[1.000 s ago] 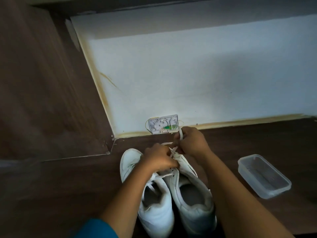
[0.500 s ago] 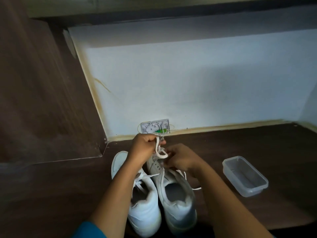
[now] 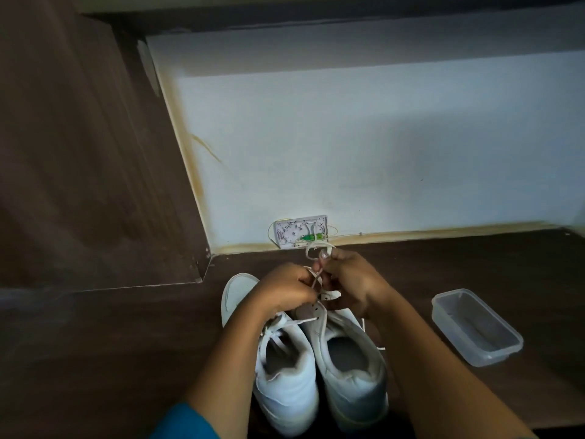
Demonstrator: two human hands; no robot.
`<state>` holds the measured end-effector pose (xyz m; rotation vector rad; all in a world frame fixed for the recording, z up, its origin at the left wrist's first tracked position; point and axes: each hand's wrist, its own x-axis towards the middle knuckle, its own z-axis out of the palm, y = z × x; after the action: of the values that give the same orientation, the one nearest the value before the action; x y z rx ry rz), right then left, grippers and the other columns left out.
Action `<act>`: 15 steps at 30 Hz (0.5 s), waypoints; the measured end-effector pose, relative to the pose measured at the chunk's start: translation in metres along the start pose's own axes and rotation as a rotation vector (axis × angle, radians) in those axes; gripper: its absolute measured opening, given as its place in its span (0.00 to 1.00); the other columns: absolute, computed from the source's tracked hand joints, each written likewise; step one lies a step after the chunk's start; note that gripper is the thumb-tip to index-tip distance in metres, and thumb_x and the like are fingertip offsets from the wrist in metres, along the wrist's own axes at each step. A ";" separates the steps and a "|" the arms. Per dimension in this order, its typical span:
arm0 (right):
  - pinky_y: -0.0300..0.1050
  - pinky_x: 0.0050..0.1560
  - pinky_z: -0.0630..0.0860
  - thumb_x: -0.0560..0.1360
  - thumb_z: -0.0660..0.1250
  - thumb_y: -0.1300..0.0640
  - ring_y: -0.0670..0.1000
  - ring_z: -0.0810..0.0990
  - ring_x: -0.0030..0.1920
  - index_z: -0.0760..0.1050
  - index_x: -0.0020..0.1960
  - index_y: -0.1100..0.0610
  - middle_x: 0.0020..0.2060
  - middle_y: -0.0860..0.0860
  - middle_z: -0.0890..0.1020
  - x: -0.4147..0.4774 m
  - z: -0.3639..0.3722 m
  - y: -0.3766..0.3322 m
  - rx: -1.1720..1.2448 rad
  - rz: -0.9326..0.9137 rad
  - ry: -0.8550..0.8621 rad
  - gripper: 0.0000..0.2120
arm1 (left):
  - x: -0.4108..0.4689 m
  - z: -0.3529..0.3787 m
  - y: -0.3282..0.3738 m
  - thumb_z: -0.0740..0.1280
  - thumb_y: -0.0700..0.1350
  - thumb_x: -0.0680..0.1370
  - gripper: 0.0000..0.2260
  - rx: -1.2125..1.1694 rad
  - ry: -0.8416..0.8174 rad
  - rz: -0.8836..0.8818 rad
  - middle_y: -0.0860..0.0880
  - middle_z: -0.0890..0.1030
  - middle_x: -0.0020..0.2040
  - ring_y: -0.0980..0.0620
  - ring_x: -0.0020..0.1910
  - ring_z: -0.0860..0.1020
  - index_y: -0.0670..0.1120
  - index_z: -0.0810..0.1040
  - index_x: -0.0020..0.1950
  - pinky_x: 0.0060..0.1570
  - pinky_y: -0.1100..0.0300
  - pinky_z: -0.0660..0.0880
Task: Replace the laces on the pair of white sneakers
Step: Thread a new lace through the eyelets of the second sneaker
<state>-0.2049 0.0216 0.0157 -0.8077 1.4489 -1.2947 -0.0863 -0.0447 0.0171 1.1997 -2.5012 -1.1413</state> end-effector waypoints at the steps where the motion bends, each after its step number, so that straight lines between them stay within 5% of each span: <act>1: 0.46 0.39 0.72 0.81 0.57 0.57 0.45 0.70 0.24 0.73 0.38 0.55 0.27 0.51 0.69 0.001 0.000 0.000 0.028 0.005 -0.001 0.14 | 0.001 0.001 0.000 0.70 0.37 0.70 0.10 0.022 0.031 0.019 0.48 0.74 0.31 0.53 0.32 0.71 0.48 0.76 0.31 0.35 0.62 0.66; 8: 0.53 0.46 0.72 0.80 0.59 0.55 0.49 0.72 0.29 0.74 0.38 0.57 0.24 0.49 0.72 -0.003 -0.002 -0.003 0.192 -0.021 -0.048 0.14 | 0.004 0.000 0.000 0.69 0.37 0.73 0.19 -0.045 0.113 0.003 0.55 0.70 0.20 0.57 0.26 0.68 0.49 0.72 0.23 0.32 0.64 0.64; 15: 0.44 0.39 0.68 0.80 0.59 0.55 0.49 0.69 0.31 0.75 0.37 0.57 0.23 0.48 0.73 -0.006 -0.006 -0.008 0.066 -0.084 0.106 0.15 | 0.005 0.006 0.003 0.69 0.41 0.69 0.09 0.139 0.062 -0.019 0.50 0.71 0.29 0.53 0.28 0.69 0.45 0.72 0.30 0.29 0.64 0.63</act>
<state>-0.2095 0.0271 0.0240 -0.7730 1.4600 -1.4605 -0.0939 -0.0440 0.0144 1.2749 -2.5643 -0.9324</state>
